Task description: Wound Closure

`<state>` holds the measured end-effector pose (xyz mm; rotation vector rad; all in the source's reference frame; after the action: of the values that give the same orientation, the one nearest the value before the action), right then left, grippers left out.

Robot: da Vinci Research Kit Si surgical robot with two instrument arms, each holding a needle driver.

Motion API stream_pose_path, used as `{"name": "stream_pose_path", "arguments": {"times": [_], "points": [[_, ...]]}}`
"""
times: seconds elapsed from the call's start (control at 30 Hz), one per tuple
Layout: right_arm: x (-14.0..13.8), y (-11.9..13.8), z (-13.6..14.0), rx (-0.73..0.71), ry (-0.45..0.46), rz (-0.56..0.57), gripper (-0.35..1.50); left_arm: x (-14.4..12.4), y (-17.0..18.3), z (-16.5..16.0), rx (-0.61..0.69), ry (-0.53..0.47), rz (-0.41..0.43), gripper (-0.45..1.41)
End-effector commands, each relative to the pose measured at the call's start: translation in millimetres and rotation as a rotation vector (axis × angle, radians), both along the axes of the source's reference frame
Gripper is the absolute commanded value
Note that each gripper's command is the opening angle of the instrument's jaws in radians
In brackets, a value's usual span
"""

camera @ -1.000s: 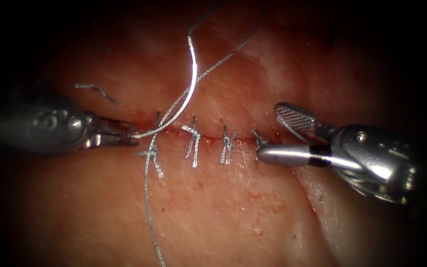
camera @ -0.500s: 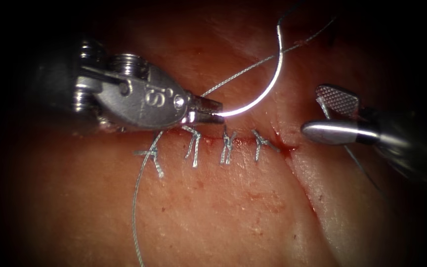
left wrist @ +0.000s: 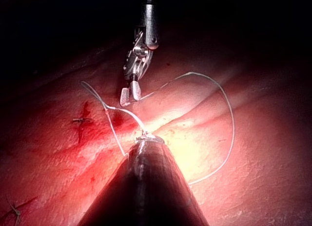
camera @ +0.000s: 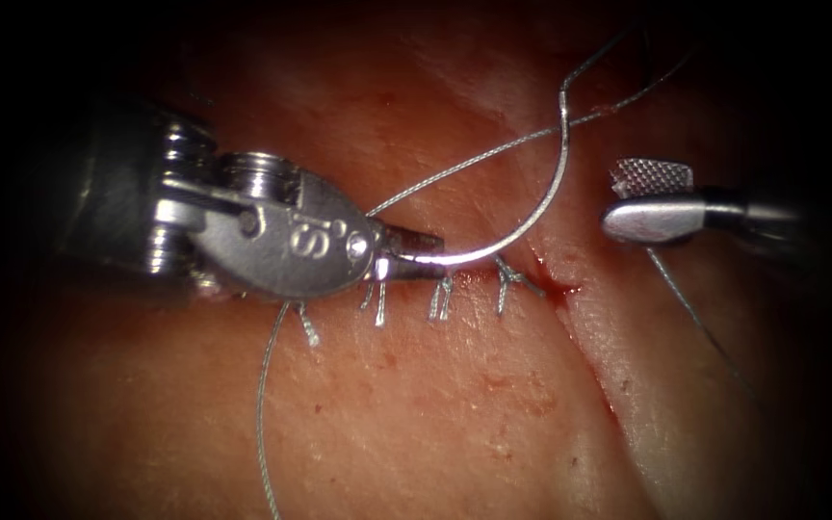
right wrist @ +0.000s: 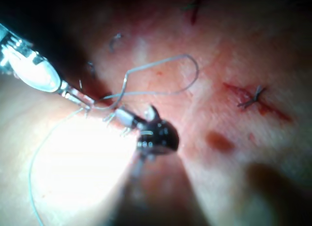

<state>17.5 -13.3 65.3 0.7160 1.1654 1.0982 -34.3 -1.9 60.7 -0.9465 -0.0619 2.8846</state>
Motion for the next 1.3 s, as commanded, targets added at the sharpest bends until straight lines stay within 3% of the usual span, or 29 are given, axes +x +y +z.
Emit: {"name": "stream_pose_path", "arguments": {"times": [0.03,0.17,0.27,0.3,0.37,0.4,0.5,0.57,0.63,0.8,1.07,1.3], "points": [[-0.7,-0.9,1.8,-0.099,-0.022,-0.038,1.48,-0.5,0.1,0.6,-0.002,-0.001,0.002,-0.45],[-1.6,-1.4,2.6,-0.180,-0.172,-0.194,1.48,-0.7,0.1,0.6,-0.009,-0.005,0.009,-0.45],[-1.9,-1.0,2.6,-0.204,-0.198,-0.222,1.48,-1.2,0.2,0.7,-0.014,-0.009,0.016,-0.45],[-2.3,-0.2,2.6,-0.353,-0.219,-0.268,1.48,-1.5,0.2,0.8,-0.013,-0.014,0.014,-0.45],[-3.0,0.8,2.2,-0.406,-0.249,-0.322,1.48,-1.7,0.2,1.0,-0.014,-0.018,0.020,-0.45],[-3.5,1.6,1.8,-0.499,-0.287,-0.386,1.48,-1.7,0.2,1.1,-0.014,-0.019,0.022,-0.45],[-4.1,3.3,0.6,-0.636,-0.396,-0.461,1.48,-1.7,0.2,1.4,-0.018,-0.022,0.028,-0.45],[-4.2,4.2,0.0,-0.623,-0.418,-0.439,1.48,-1.7,0.2,1.5,-0.018,-0.022,0.028,-0.45],[-4.4,5.2,-1.0,-0.531,-0.335,-0.299,1.48,-1.9,0.2,1.5,-0.024,-0.023,0.037,-0.45],[-3.6,4.9,-1.9,-0.410,-0.158,-0.134,1.45,-2.3,0.2,1.7,-0.032,-0.030,0.035,-0.45],[0.5,2.0,0.5,-0.248,-0.090,-0.105,1.45,-2.6,-0.1,1.5,-0.049,-0.042,0.042,-0.45],[2.7,1.7,1.0,-0.219,-0.061,-0.087,1.47,-2.6,-0.1,1.5,-0.062,-0.045,0.054,-0.45]]}}
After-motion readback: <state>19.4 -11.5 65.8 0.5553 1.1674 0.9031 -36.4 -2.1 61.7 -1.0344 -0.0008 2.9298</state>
